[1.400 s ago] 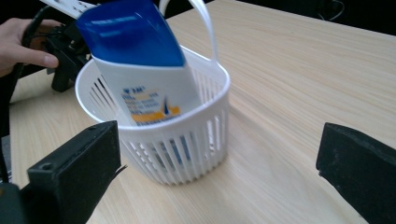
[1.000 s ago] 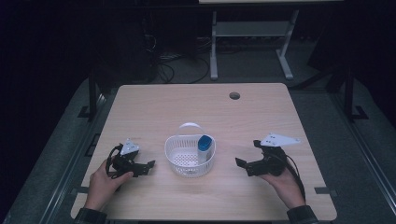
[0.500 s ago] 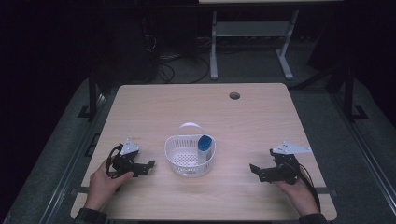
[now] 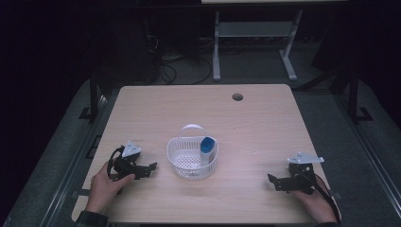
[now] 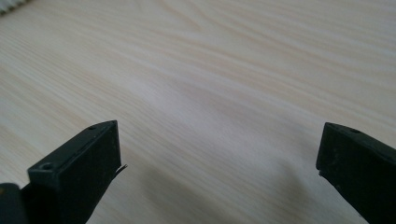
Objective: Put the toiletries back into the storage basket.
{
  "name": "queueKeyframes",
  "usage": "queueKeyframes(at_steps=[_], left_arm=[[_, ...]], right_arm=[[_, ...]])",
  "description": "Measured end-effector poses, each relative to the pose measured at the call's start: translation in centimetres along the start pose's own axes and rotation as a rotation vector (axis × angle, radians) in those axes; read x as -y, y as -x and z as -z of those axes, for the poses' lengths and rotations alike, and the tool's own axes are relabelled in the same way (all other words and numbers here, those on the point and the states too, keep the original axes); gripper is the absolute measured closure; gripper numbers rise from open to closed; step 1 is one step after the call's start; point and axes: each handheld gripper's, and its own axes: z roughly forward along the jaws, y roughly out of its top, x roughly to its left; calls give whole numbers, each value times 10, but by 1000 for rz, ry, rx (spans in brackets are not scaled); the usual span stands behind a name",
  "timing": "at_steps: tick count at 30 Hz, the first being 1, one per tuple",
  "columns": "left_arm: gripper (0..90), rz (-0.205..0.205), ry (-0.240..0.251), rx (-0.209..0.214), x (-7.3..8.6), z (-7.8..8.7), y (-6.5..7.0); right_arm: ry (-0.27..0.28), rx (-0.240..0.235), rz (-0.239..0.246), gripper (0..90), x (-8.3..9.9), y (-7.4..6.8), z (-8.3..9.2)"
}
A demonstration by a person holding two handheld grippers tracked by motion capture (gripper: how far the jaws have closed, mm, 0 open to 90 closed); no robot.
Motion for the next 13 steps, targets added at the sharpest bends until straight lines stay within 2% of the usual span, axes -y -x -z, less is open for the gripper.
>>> queueKeyframes(at_steps=[4, 13], left_arm=[[130, 0, 0, 0, 0, 0, 0], [130, 0, 0, 0, 0, 0, 0]], right_arm=[[-28, 25, 6, 0, 6, 4, -4], [-6, 22, 3, 0, 9, 6, -5]])
